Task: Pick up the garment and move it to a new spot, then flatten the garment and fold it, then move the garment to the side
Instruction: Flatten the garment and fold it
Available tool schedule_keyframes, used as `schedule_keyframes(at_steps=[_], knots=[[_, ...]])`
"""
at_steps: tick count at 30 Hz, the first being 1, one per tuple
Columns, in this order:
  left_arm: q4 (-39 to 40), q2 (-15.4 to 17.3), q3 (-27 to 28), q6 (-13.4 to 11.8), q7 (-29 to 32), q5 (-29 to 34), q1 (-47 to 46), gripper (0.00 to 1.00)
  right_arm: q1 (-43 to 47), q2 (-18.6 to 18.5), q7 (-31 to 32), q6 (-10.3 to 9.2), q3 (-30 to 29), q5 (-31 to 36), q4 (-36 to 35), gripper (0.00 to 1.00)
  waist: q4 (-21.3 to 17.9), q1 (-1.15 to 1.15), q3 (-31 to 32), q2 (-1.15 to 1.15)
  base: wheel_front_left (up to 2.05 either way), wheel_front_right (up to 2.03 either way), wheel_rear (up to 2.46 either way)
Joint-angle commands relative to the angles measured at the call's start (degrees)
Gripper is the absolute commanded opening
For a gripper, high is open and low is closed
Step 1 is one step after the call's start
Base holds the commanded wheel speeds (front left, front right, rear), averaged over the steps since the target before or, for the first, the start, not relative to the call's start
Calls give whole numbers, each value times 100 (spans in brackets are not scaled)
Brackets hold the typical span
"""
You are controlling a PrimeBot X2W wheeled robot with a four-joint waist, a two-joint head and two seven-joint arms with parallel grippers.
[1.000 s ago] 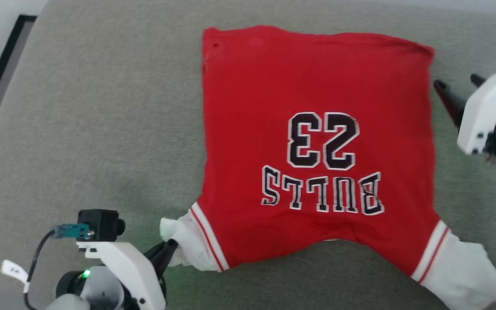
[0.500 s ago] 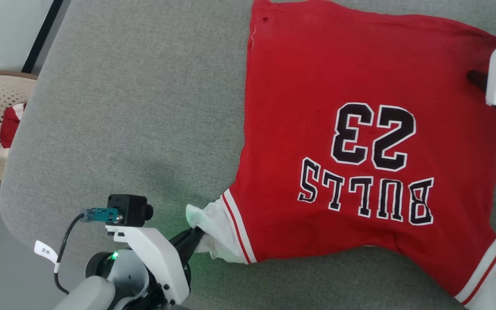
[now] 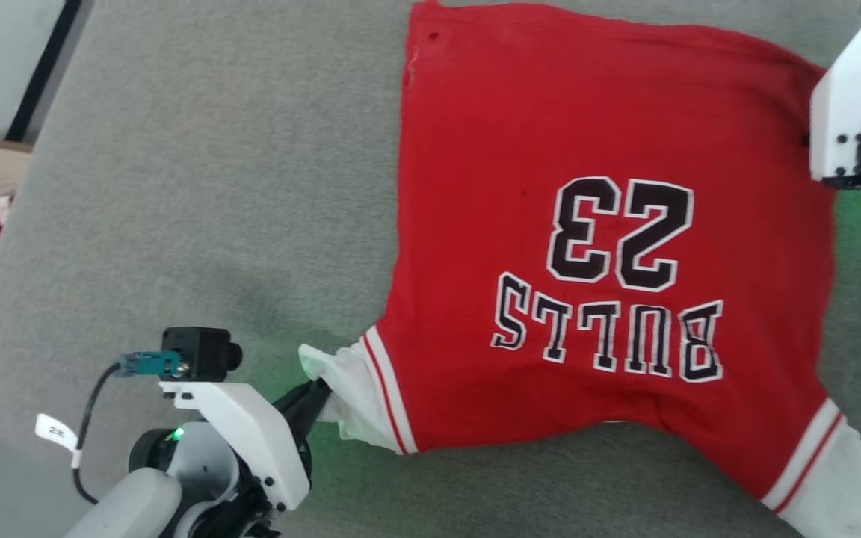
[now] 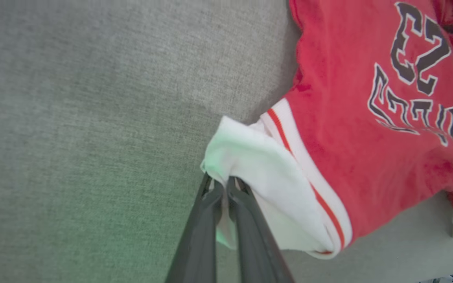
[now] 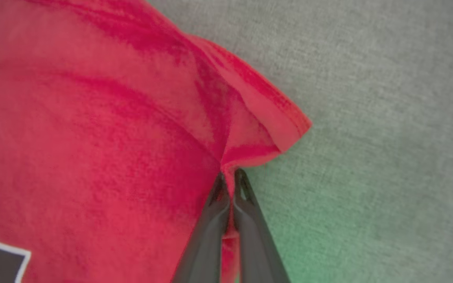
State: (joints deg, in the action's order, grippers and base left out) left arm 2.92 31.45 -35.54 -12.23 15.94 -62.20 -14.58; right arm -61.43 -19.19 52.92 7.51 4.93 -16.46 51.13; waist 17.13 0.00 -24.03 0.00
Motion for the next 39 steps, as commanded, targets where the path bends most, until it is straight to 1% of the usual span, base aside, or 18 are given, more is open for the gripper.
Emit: schedule_keyframes(at_steps=[1, 5, 11, 14, 17, 20, 23, 25, 27, 28, 29, 30, 31, 34, 37, 39], knots=[[26, 45, 37, -26, -38, -46, 28, 0, 379, -34, 127, -4, 101, -94, 92, 0, -164, 0, 104, 0, 0, 0, 0], [98, 197, 121, -103, -83, 19, 124, 0, 663, -145, 205, -4, 511, -719, -564, 0, -496, 0, 260, 0, 0, 0, 0], [236, 420, 262, -280, -128, 8, 320, 0, 1634, -428, 566, -4, 999, -1625, -2002, 0, -1020, 0, 539, 0, 0, 0, 0], [327, 512, 323, -352, -139, -5, 419, 0, 2294, -554, 791, -3, 1064, -2000, -2816, 0, -1250, 0, 657, 0, 0, 0, 0], [407, 591, 363, -415, -133, -15, 496, 0, 3040, -617, 983, -3, 936, -2293, -3592, 0, -1426, 0, 767, 0, 0, 0, 0], [474, 595, 351, -449, -107, -40, 559, 0, 3805, -611, 1189, -3, 703, -2404, -4294, 0, -1523, 0, 835, 0, 0, 0, 0], [510, 608, 364, -475, -103, -53, 561, 0, 4477, -521, 1308, -3, 405, -2228, -4830, 0, -1570, 0, 890, 0, 0, 0, 0], [518, 605, 355, -479, -94, -61, 584, 0, 4871, -409, 1337, -3, 246, -2047, -5015, 0, -1579, 0, 921, 0, 0, 0, 0], [519, 581, 334, -456, -87, -73, 580, 0, 5115, -278, 1167, -3, 81, -1771, -5104, 0, -1559, 0, 955, 0, 0, 0, 0], [513, 576, 331, -446, -83, -78, 579, 0, 5219, -213, 1052, -3, 53, -1628, -5110, 10, -1553, 0, 970, 0, 0, 0, 0], [501, 570, 323, -437, -79, -81, 581, 0, 5318, -117, 921, -4, -8, -1508, -5053, 37, -1546, 0, 988, 0, 0, 0, 0], [490, 561, 319, -432, -84, -85, 583, 0, 5393, -28, 787, -3, -42, -1405, -4993, 96, -1536, 0, 1003, 0, 0, 0, 0], [479, 552, 318, -430, -95, -96, 592, 0, 5435, 41, 669, -3, -52, -1331, -4938, 100, -1527, 0, 1020, 0, 0, 0, 0], [466, 553, 319, -433, -110, -108, 620, 0, 5507, 178, 429, -5, -204, -1121, -4855, 100, -1495, 0, 1059, 0, 0, 0, 0], [488, 560, 338, -445, -129, -127, 644, 0, 5497, 223, 391, -5, -307, -1080, -4956, 100, -1493, 0, 1079, 0, 0, 0, 0], [509, 577, 357, -460, -133, -133, 663, 0, 5455, 265, 388, -3, -413, -1069, -5151, 100, -1488, 0, 1091, 0, 0, 0, 0]])
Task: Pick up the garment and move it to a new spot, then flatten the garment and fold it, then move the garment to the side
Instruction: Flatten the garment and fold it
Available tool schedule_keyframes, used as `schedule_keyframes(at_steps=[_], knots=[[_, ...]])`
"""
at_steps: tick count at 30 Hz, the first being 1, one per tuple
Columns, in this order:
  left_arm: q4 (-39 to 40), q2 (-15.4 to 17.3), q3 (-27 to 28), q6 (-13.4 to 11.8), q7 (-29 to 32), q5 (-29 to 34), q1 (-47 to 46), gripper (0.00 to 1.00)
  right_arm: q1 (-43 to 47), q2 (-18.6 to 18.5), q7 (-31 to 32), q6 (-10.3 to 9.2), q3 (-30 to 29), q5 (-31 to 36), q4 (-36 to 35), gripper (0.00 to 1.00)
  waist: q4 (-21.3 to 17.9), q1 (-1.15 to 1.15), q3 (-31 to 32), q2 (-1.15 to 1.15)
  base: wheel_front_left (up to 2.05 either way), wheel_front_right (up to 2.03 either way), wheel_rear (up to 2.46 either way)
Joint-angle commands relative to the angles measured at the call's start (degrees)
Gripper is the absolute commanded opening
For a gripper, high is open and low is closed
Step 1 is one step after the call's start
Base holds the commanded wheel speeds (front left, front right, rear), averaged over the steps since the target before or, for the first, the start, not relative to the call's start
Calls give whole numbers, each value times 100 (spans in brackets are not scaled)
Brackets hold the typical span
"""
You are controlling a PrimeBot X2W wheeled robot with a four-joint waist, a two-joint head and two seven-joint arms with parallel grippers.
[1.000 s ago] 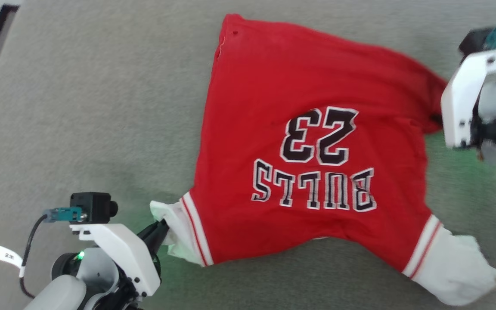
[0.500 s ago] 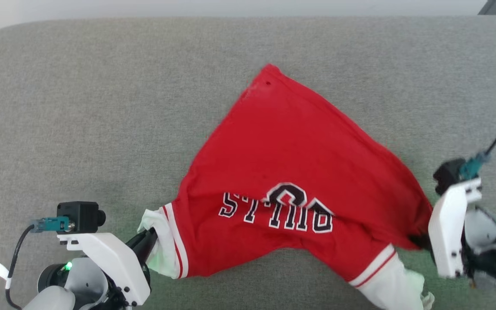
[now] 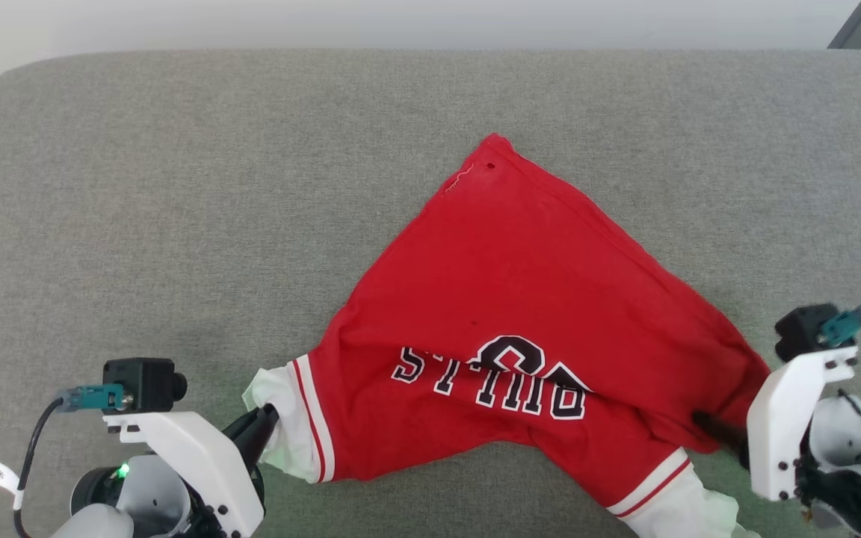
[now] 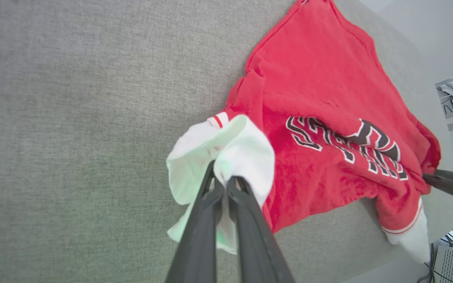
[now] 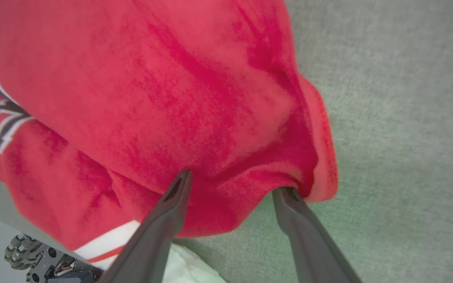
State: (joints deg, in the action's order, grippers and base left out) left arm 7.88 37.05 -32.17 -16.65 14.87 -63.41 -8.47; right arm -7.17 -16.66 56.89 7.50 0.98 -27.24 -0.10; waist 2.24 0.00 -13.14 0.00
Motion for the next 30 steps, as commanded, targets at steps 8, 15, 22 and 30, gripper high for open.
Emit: schedule_keyframes(at_steps=[8, 15, 22, 30], knots=[[95, 37, 37, -44, -85, -5, 153, 0, -118, 187, -80, -1, -483, -45, -1191, 100, 72, 0, 36, 0, 0, 0, 0], [115, -22, -3, -28, -93, 20, 60, 0, -677, 282, -525, -1, -448, 166, -1642, 100, 271, 0, -25, 0, 0, 0, 0], [47, -153, -149, 71, -24, 103, -112, 0, -1568, 189, -1233, -2, 1, 192, -803, 100, 645, 0, -132, 0, 0, 0, 0], [-180, -408, -392, 272, 71, 196, -422, 0, -2839, -297, -1750, -1, 758, 33, 1009, 100, 1205, 0, -306, 0, 0, 0, 0]])
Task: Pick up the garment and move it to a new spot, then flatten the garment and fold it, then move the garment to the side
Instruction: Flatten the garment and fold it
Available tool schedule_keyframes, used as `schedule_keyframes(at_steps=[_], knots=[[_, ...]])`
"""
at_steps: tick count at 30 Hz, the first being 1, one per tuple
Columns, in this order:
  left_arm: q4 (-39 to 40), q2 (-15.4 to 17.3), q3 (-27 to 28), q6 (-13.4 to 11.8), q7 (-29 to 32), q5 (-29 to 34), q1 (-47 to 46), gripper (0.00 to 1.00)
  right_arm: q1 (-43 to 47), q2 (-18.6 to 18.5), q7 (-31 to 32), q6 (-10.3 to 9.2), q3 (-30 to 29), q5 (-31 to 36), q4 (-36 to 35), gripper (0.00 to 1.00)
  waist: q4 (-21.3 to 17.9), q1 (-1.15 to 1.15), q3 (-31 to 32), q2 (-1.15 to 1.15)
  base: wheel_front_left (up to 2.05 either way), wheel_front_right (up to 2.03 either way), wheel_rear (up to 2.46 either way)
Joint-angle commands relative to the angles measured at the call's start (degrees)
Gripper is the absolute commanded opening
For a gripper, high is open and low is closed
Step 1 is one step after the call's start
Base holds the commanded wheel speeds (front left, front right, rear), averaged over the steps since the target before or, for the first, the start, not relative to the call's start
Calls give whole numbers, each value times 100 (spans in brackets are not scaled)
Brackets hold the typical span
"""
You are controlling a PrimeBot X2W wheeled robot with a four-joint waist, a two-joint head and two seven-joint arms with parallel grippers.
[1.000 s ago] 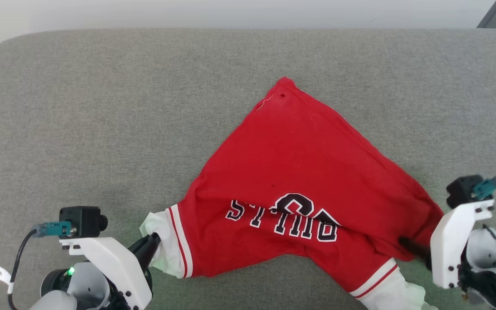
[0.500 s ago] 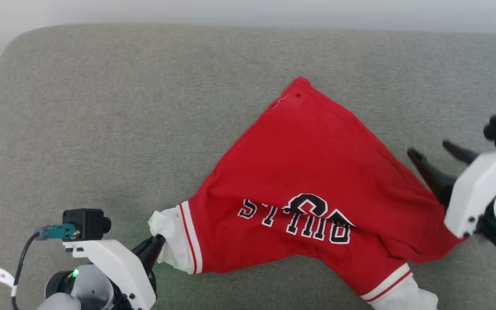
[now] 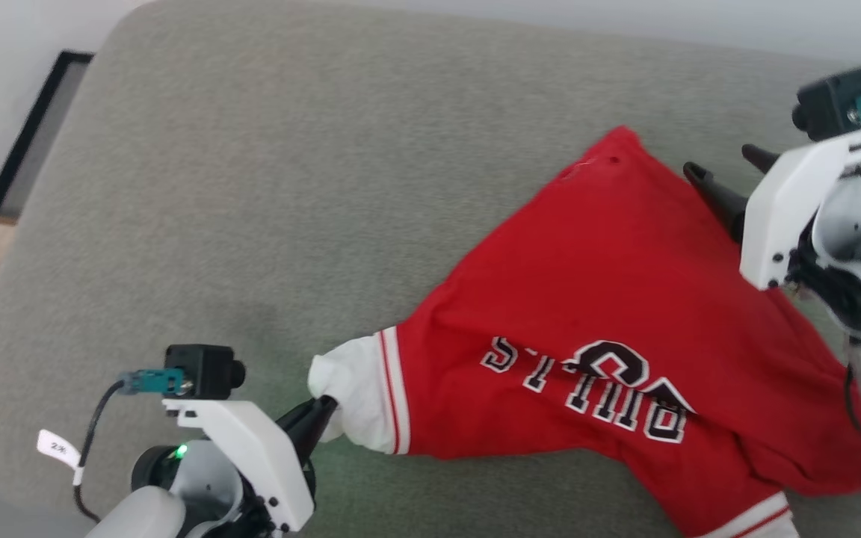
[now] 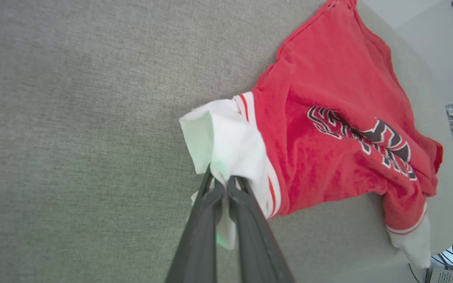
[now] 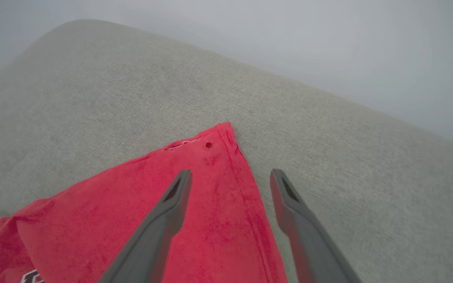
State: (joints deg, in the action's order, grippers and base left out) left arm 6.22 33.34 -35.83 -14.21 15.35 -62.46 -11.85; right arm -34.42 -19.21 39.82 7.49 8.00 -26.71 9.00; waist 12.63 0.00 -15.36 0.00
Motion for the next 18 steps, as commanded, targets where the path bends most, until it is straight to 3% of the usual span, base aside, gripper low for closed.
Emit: schedule_keyframes(at_steps=[1, 5, 11, 18], knots=[[-48, -70, -50, 64, 19, 115, -131, 0, -281, -108, -90, 0, 153, -37, 335, 100, 241, 0, -116, 0, 0, 0, 0], [-244, -304, -211, 238, 66, 114, -360, 0, -1031, -328, -102, -1, 546, -146, 1579, 100, 604, 0, -270, 0, 0, 0, 0], [-488, -518, -327, 422, 64, 104, -531, 0, -1648, -423, 176, 0, 902, -284, 2627, 100, 887, 0, -432, 0, 0, 0, 0], [-777, -705, -381, 634, -24, 77, -704, 0, -2010, -542, 1268, 0, 1792, -702, 3582, 100, 1099, 0, -609, 0, 0, 0, 0]])
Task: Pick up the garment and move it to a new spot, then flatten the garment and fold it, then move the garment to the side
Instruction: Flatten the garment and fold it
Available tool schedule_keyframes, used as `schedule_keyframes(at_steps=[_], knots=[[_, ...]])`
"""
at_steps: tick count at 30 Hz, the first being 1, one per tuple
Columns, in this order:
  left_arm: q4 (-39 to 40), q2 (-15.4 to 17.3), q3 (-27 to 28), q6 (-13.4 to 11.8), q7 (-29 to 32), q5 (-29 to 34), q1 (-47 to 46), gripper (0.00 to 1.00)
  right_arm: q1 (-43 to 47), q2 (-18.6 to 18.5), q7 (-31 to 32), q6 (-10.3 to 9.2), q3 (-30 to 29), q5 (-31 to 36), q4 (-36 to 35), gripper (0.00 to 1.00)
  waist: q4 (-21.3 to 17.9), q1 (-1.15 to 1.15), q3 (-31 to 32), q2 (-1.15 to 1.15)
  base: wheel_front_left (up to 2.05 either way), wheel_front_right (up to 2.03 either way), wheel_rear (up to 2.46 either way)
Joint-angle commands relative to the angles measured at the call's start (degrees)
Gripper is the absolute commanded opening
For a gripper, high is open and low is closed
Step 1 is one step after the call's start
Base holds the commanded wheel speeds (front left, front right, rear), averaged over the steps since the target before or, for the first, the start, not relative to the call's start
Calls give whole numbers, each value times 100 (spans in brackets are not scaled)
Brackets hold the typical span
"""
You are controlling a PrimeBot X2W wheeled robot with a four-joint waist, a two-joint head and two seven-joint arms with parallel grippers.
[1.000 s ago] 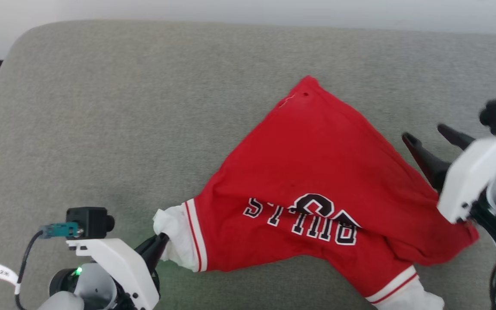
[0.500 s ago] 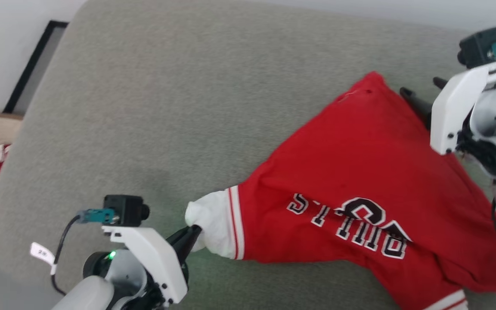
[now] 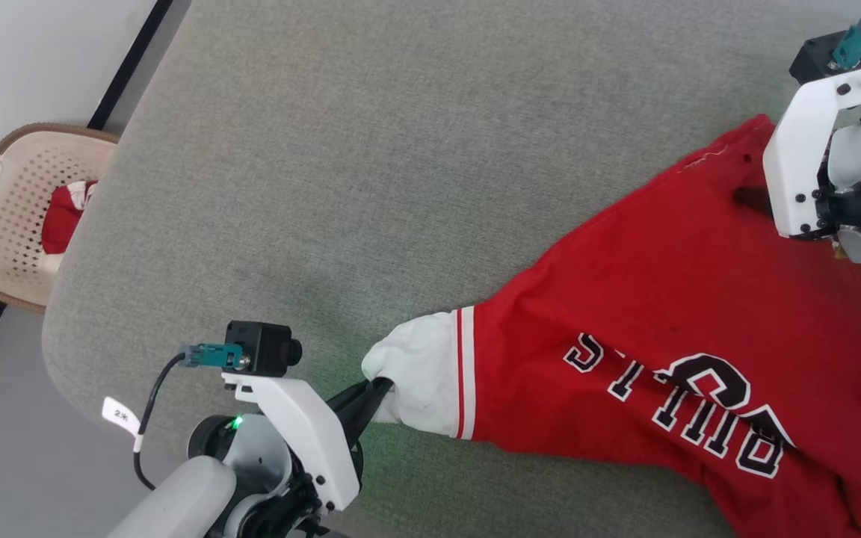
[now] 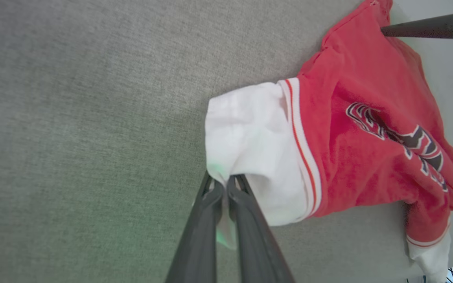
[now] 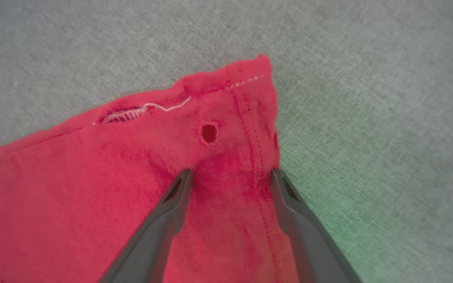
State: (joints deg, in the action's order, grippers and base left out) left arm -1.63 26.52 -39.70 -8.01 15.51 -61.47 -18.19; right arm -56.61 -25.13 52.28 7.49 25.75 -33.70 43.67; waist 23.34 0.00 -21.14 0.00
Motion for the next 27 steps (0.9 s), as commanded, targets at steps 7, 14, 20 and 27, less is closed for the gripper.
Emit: schedule_keyframes(at_steps=[7, 14, 20, 27], knots=[[-265, -114, -30, 143, 0, -30, -248, 0, 264, -110, 620, 1, 758, -385, 541, 0, 31, 0, -70, 0, 0, 0, 0], [-383, 177, 78, 126, 255, 33, -611, 0, -234, -186, 88, -1, 916, -685, 269, 0, -268, 0, 100, 0, 0, 0, 0], [-241, 740, 317, 14, 736, 110, -1182, 0, -492, -315, -313, -1, 1049, -1029, -222, 0, -670, 0, 381, 0, 0, 0, 0], [-110, 1325, 581, -114, 1508, 167, -2151, 0, -593, -525, -673, -1, 974, -1248, -691, 0, -1146, 0, 718, 0, 0, 0, 0]])
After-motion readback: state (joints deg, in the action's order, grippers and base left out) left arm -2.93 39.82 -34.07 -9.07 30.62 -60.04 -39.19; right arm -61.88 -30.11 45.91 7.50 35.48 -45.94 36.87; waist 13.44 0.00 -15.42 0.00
